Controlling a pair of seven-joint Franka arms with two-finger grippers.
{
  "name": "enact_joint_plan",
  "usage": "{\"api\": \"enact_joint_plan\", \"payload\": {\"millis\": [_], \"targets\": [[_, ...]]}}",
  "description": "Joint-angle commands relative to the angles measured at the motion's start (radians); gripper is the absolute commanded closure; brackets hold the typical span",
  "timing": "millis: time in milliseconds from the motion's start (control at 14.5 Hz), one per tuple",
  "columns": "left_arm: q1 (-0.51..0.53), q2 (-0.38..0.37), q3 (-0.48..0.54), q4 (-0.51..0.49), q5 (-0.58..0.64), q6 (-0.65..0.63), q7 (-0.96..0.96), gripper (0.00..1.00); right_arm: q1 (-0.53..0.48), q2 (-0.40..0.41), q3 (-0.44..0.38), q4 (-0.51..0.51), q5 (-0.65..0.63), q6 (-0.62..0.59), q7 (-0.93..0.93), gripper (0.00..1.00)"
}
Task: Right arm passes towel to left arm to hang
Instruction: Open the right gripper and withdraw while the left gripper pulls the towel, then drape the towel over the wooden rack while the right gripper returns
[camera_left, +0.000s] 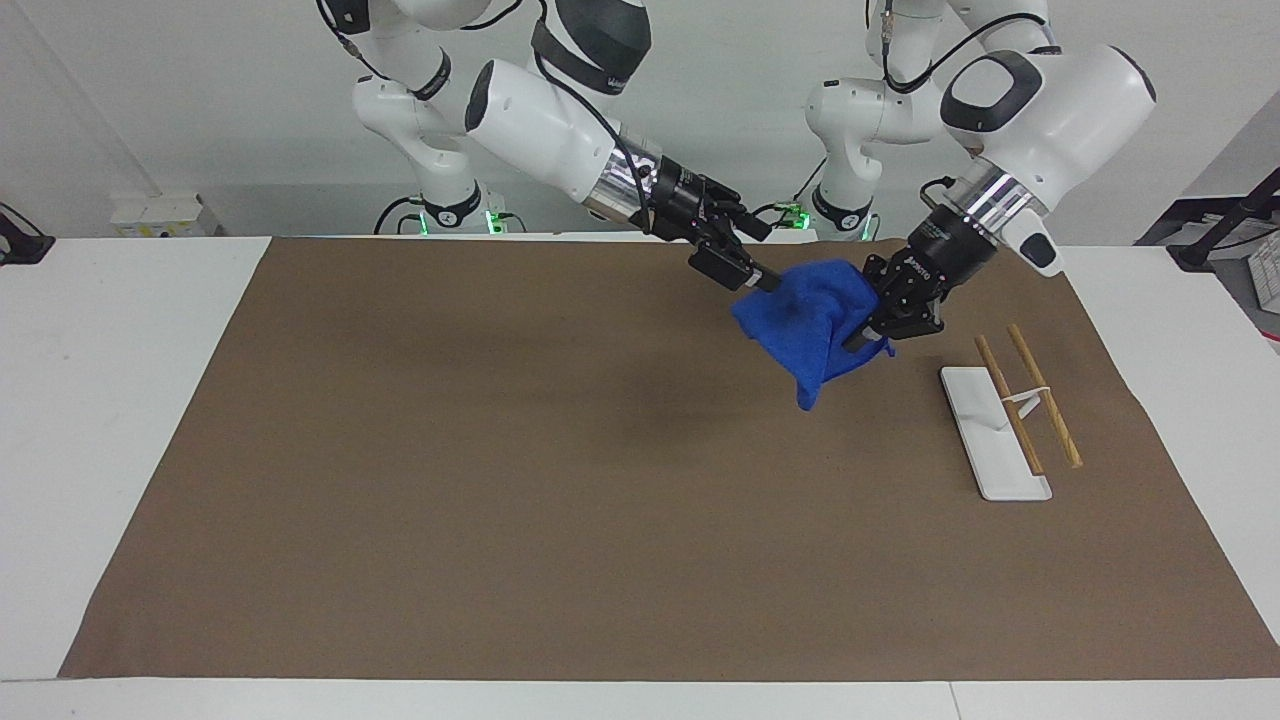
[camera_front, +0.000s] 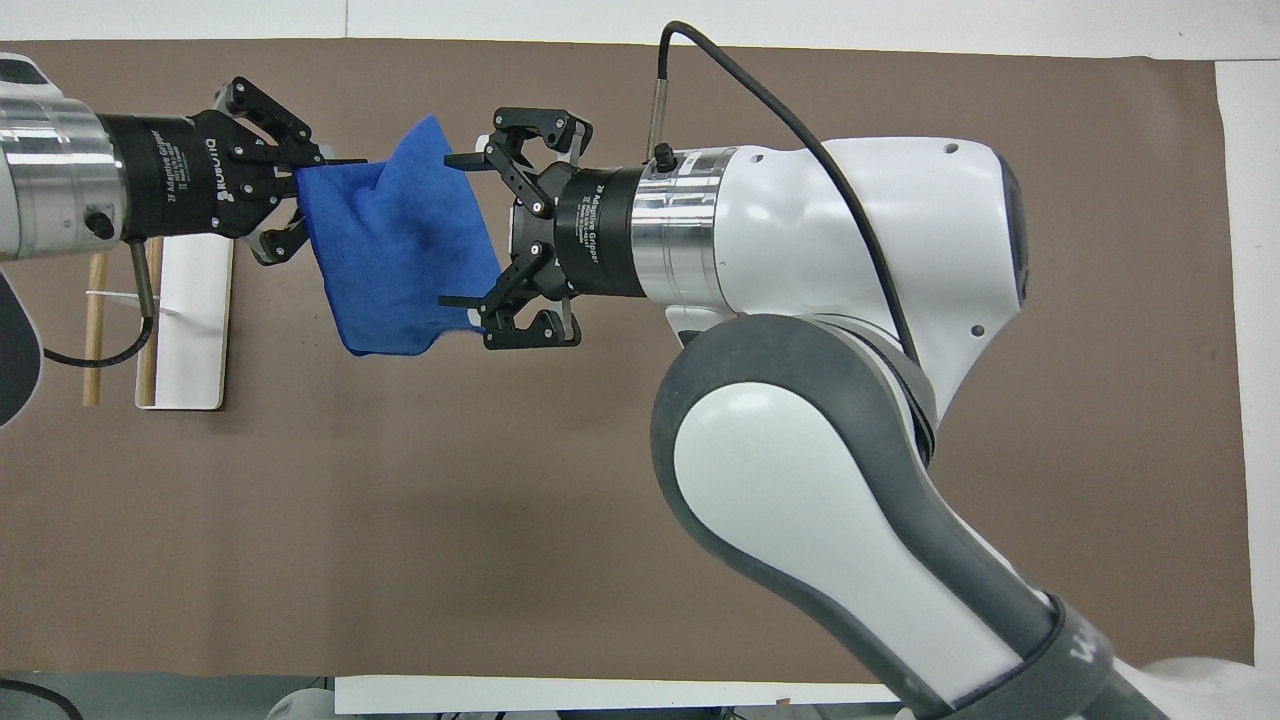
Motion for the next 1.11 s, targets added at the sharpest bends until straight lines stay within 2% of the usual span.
{"api": "enact_joint_plan", "payload": {"millis": [0,276,346,484,622,829,1037], "targets": [[0.01,0.011,-0.002,0.051,0.06,-0.03,-0.005,1.0,-0.014,0.002,0.019,-0.006,-0.034,0.003,-0.053,0.0],[0.045,0.011,-0.002,0.054,0.14,-0.019,0.03,1.0,-0.024,-0.015,0.018,-0.073,-0.238,-0.01,-0.293,0.0],[0.062,0.011,-0.002,0.054,0.143,-0.016,0.059,1.0,-0.031,-0.027,0.015,-0.095,-0.299,-0.041,-0.37,0.0],[0.108,0.011,0.0,0.047,0.155,-0.015,0.082,0.99,-0.07,-0.048,-0.002,-0.112,-0.434,-0.183,-0.568,0.0],[0.131,0.011,0.0,0.037,0.261,-0.006,0.081,0.98,-0.077,-0.062,-0.08,-0.106,-0.546,-0.355,-0.774,0.0],[0.163,-0.024,0.0,-0.062,0.367,0.1,0.085,0.98,-0.069,-0.087,-0.23,-0.091,-0.669,-0.58,-1.069,0.0],[0.208,-0.042,-0.002,-0.131,0.395,0.166,0.147,0.98,-0.063,-0.111,-0.413,-0.06,-0.719,-0.711,-1.309,0.0]]}}
